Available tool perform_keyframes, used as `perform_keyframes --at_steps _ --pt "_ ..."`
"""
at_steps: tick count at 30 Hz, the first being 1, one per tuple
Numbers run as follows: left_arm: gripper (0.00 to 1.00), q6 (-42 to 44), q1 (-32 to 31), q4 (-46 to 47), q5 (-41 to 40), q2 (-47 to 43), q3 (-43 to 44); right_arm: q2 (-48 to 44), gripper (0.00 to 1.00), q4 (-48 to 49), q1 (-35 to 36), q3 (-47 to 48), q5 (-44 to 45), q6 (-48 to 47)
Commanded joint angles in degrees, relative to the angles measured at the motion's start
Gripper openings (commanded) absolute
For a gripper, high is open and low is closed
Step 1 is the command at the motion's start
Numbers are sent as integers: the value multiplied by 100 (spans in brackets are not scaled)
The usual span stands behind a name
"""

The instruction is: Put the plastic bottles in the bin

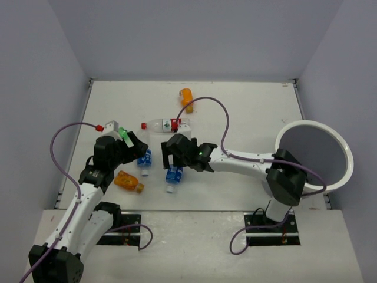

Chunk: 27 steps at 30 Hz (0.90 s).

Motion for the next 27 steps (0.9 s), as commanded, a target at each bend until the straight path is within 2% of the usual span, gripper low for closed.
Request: perform_keyframes --at_steps 1,7,9,10,13,14,17,19,21,24,27 --pt "100 108 -35 158 72 -113 -29 573 99 58 -53 415 1197 1322" --pt "100 110 -35 165 105 -178 -49 1309 98 -135 -53 545 1256 1805" --pt "100 110 -35 165 117 -179 -51 1432 96 -263 -53 566 1388 1919" --pt "100 110 -35 162 131 -177 -51 1415 87 -361 -53 556 1468 1958" --pt "100 110 -35 164 152 -178 -51 1095 43 -590 -53 418 1894 2124" --pt "100 110 -35 162 156 -179 -48 973 36 -683 -56 380 2095 2153" --pt "100 101 -35 164 179 -179 -51 578 26 -1406 -121 363 2617 2256" --pt "100 110 -35 163 197 -188 -45 130 14 -2002 -235 345 2868 2485" --pt "100 110 -34 165 214 -188 -59 -182 14 -2401 -380 303 2987 2589" --pt "100 110 -29 165 199 -186 -54 -610 10 -3755 -920 470 3111 2856" --pt "100 110 -35 161 225 -171 -51 -958 7 -6020 -1326 962 3713 3870"
